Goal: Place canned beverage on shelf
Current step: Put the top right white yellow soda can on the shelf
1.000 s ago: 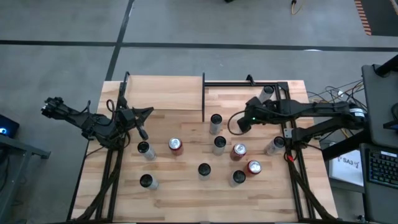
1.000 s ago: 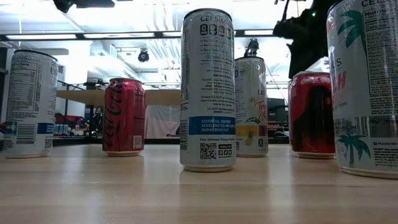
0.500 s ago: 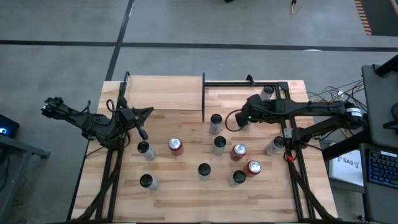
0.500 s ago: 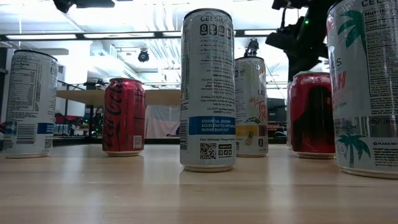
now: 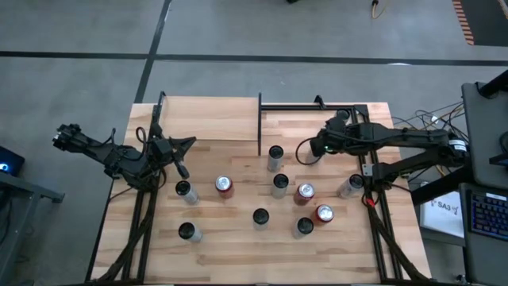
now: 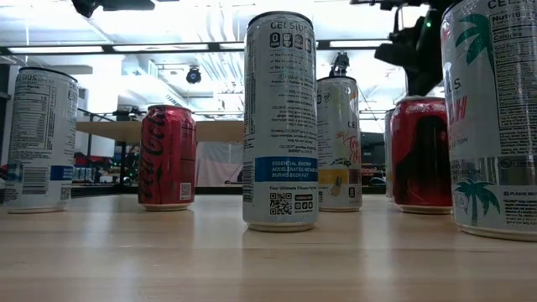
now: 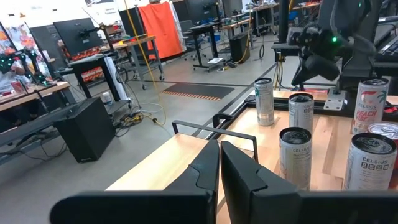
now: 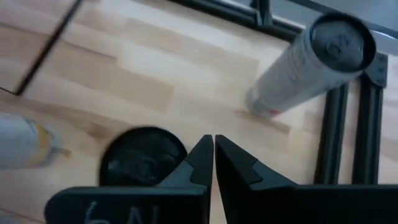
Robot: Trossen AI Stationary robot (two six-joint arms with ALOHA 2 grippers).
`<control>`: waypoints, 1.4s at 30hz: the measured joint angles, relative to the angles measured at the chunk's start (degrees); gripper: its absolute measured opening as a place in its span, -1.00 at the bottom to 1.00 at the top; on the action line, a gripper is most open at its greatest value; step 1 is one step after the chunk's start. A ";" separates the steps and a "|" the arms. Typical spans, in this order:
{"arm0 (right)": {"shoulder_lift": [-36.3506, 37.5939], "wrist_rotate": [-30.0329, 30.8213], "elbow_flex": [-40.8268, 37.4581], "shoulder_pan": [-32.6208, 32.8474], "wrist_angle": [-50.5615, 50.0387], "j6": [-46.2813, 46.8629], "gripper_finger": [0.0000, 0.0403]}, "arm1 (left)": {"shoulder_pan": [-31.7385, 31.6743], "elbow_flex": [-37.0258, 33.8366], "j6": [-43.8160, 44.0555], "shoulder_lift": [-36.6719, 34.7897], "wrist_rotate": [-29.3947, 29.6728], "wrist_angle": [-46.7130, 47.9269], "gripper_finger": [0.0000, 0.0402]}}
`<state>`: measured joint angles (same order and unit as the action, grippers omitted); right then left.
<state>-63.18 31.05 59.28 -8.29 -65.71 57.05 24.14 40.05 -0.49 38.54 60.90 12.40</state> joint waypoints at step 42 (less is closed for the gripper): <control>-1.80 -4.80 0.80 5.01 17.63 -14.24 -0.96 | 0.01 0.00 -0.02 0.00 -0.01 -0.61 -1.00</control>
<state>-64.99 26.24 60.09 -3.29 -48.07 42.81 24.15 40.05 -0.51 38.54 60.90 11.79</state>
